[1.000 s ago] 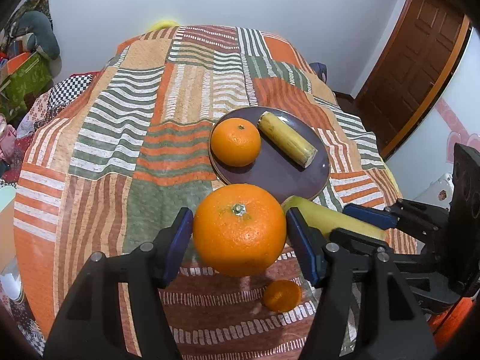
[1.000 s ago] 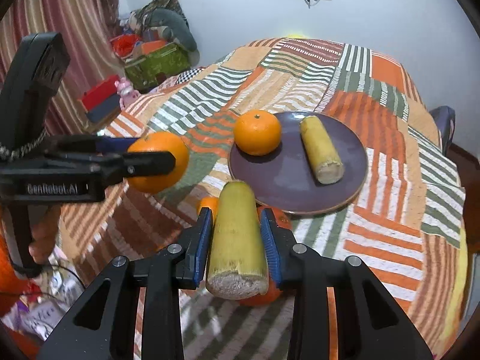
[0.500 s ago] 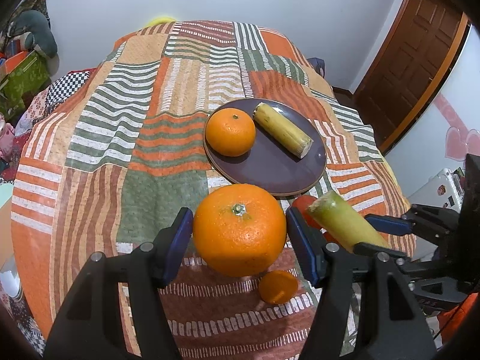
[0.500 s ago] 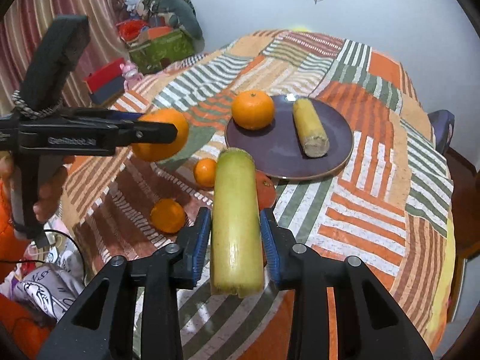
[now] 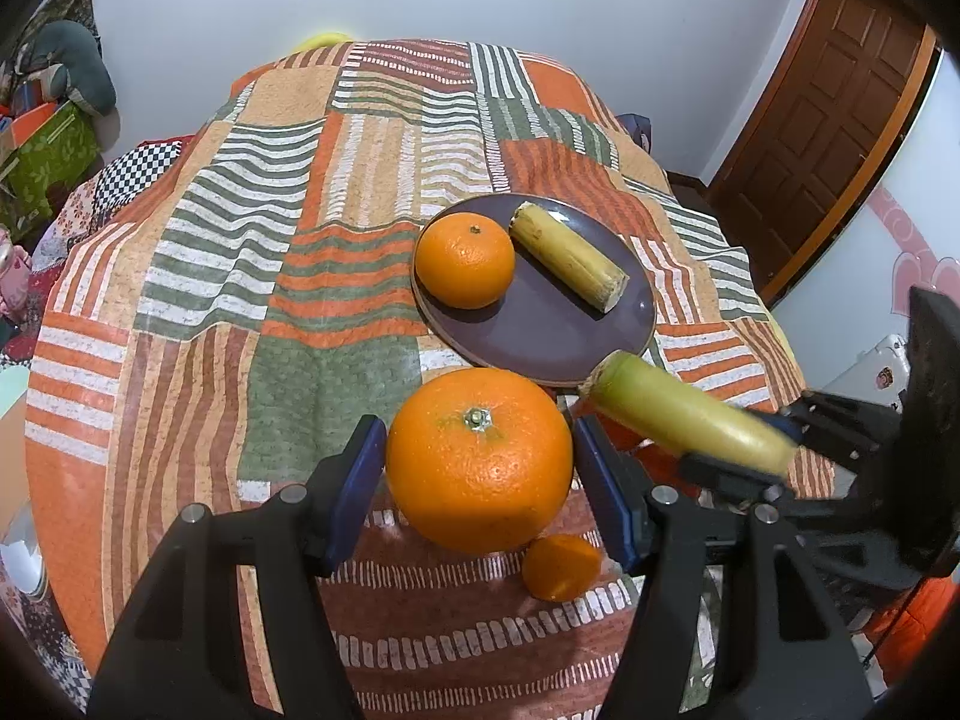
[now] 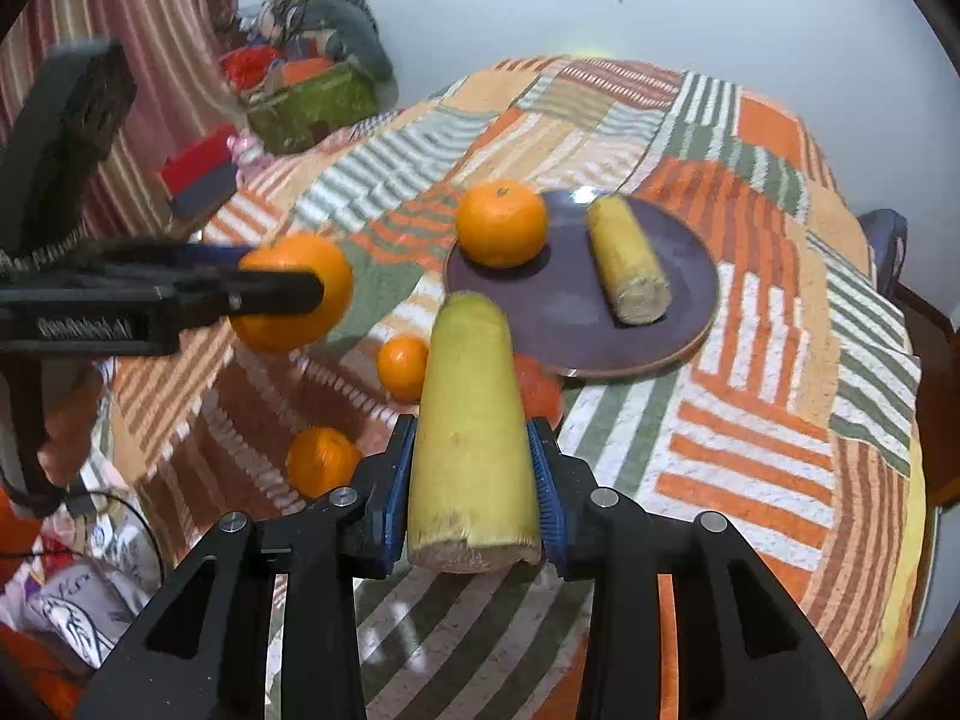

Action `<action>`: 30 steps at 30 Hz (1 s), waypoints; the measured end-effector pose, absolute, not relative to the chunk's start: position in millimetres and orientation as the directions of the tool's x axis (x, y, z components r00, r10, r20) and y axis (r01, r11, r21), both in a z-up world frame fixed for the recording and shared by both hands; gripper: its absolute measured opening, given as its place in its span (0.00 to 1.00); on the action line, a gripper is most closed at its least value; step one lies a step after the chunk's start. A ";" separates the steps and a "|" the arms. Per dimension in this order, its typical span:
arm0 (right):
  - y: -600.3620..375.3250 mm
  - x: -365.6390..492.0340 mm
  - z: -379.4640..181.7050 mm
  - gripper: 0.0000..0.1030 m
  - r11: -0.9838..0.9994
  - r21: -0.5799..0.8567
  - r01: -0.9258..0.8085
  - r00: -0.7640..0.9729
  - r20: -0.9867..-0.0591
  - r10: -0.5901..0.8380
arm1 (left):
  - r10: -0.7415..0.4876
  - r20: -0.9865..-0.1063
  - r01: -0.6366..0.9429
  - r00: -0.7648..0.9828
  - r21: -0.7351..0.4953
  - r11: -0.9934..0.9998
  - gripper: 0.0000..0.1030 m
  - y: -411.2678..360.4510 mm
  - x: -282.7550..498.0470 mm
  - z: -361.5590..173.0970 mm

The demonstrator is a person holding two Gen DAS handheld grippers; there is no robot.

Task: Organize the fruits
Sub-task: 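Lift the green-yellow cylinder toward the plate with the right tool while the left tool carries the orange, then lower the cylinder beside the yellow one with the right tool while the left tool sets down the orange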

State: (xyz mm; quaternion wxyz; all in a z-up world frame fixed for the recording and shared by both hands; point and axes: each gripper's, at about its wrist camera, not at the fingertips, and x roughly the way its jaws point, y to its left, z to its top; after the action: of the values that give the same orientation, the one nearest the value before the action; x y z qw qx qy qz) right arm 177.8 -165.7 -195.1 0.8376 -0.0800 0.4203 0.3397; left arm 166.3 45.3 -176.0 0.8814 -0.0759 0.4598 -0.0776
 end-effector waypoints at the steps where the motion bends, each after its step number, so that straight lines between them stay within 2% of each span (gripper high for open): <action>1: -168.0 179.6 -191.9 0.32 0.759 0.155 -0.632 0.423 -0.752 0.506 | -0.207 -0.798 0.069 0.566 -0.204 0.977 0.62 44.1 167.7 -175.2; 18: -198.9 220.8 -162.4 0.32 0.827 0.120 -0.550 0.573 -0.666 0.477 | -0.225 -0.801 0.147 0.554 -0.172 0.974 0.62 7.6 223.0 -175.8; 30: -209.1 271.8 -174.4 0.31 0.858 0.111 -0.501 0.609 -0.659 0.441 | -0.236 -0.832 0.203 0.503 -0.152 0.967 0.62 -21.3 270.3 -199.4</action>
State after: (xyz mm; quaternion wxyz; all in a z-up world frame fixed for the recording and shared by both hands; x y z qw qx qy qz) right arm 271.8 -209.1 -174.4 0.8960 -0.0423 0.3552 0.2629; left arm 270.3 -21.3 -199.4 0.8666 -0.0174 0.4824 -0.1266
